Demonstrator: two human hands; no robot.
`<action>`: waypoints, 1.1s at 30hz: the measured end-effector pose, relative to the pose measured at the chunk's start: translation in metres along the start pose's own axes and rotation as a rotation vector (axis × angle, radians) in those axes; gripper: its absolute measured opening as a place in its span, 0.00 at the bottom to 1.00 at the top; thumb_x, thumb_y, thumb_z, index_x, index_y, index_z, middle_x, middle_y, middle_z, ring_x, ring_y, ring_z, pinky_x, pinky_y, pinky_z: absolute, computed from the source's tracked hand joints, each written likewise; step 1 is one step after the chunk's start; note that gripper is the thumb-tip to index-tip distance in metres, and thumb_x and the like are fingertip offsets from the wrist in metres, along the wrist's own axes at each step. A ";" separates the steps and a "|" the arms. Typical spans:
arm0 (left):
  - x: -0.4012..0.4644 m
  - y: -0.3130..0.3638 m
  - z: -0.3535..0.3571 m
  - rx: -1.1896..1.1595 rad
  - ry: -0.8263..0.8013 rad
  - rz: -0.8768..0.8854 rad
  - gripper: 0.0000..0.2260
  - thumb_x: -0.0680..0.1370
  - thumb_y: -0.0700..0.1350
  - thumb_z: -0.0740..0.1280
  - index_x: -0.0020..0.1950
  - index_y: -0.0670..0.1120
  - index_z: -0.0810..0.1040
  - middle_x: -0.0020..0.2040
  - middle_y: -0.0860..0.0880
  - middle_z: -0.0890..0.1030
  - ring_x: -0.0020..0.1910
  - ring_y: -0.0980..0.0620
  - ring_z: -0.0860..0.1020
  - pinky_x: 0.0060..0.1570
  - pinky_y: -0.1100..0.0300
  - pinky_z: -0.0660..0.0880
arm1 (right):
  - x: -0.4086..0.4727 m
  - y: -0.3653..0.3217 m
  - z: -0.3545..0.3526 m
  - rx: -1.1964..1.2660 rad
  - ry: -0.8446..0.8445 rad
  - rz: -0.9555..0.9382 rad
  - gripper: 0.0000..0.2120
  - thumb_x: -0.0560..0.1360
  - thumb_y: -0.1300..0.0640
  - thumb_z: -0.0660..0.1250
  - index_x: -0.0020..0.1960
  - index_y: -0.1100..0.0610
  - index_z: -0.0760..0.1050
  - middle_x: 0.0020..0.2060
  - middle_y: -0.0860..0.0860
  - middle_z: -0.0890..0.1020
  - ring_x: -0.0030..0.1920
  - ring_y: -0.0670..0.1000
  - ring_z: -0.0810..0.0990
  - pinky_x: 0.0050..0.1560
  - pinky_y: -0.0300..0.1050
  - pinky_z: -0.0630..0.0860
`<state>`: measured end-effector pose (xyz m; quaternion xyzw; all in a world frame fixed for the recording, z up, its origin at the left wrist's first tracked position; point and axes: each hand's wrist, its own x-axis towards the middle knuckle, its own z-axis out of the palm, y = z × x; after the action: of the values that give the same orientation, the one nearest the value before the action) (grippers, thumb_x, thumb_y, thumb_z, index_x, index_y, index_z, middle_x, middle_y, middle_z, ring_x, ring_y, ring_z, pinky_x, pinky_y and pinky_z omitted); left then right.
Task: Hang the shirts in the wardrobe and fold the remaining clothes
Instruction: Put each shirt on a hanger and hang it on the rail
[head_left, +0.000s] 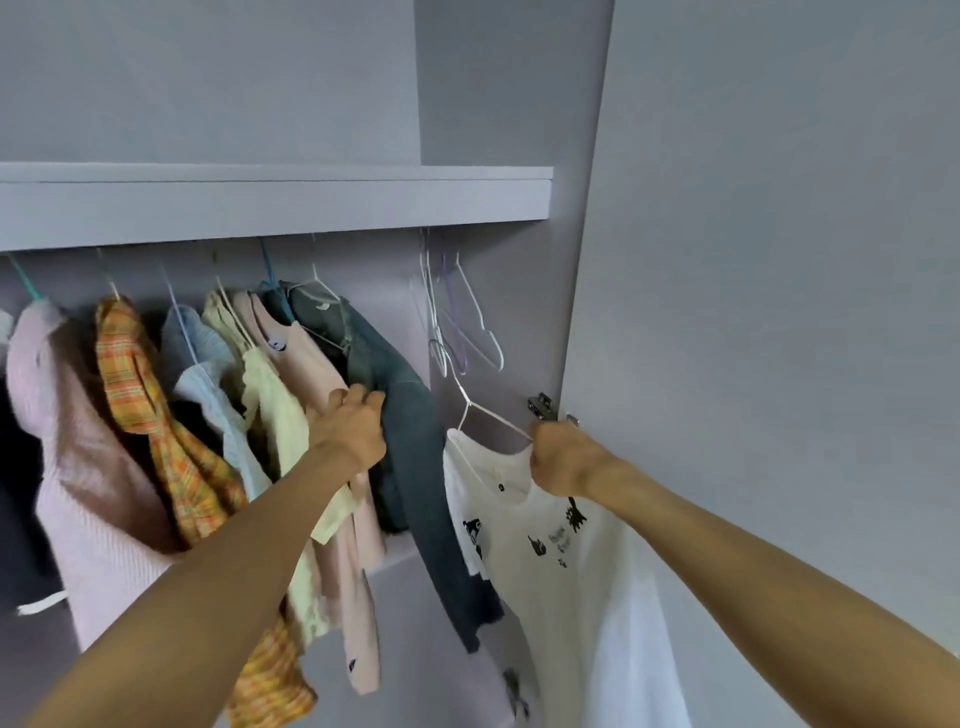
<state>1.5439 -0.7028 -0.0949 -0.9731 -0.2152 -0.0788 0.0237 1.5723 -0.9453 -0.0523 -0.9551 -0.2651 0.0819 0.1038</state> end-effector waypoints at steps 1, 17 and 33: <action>0.008 0.000 -0.003 0.031 -0.006 0.017 0.26 0.78 0.44 0.60 0.75 0.49 0.55 0.73 0.47 0.58 0.72 0.44 0.57 0.68 0.42 0.59 | 0.003 -0.005 0.001 -0.005 -0.004 0.008 0.14 0.75 0.68 0.53 0.57 0.65 0.72 0.55 0.60 0.77 0.55 0.59 0.76 0.52 0.46 0.72; 0.121 -0.010 0.009 0.298 0.016 0.216 0.18 0.81 0.55 0.51 0.69 0.53 0.65 0.69 0.48 0.62 0.71 0.45 0.54 0.71 0.44 0.52 | 0.083 -0.043 -0.018 -0.139 0.039 -0.040 0.05 0.76 0.63 0.56 0.45 0.57 0.69 0.42 0.53 0.76 0.41 0.54 0.72 0.42 0.45 0.67; 0.043 -0.092 0.017 0.015 0.128 -0.027 0.15 0.81 0.49 0.55 0.67 0.50 0.68 0.77 0.53 0.53 0.75 0.50 0.53 0.71 0.45 0.54 | 0.070 -0.112 0.032 0.029 0.261 -0.073 0.09 0.74 0.62 0.57 0.35 0.56 0.62 0.33 0.49 0.72 0.37 0.54 0.70 0.48 0.47 0.58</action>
<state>1.5458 -0.6003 -0.1030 -0.9628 -0.2272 -0.1395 0.0436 1.5700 -0.8097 -0.0629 -0.9457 -0.2826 -0.0431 0.1543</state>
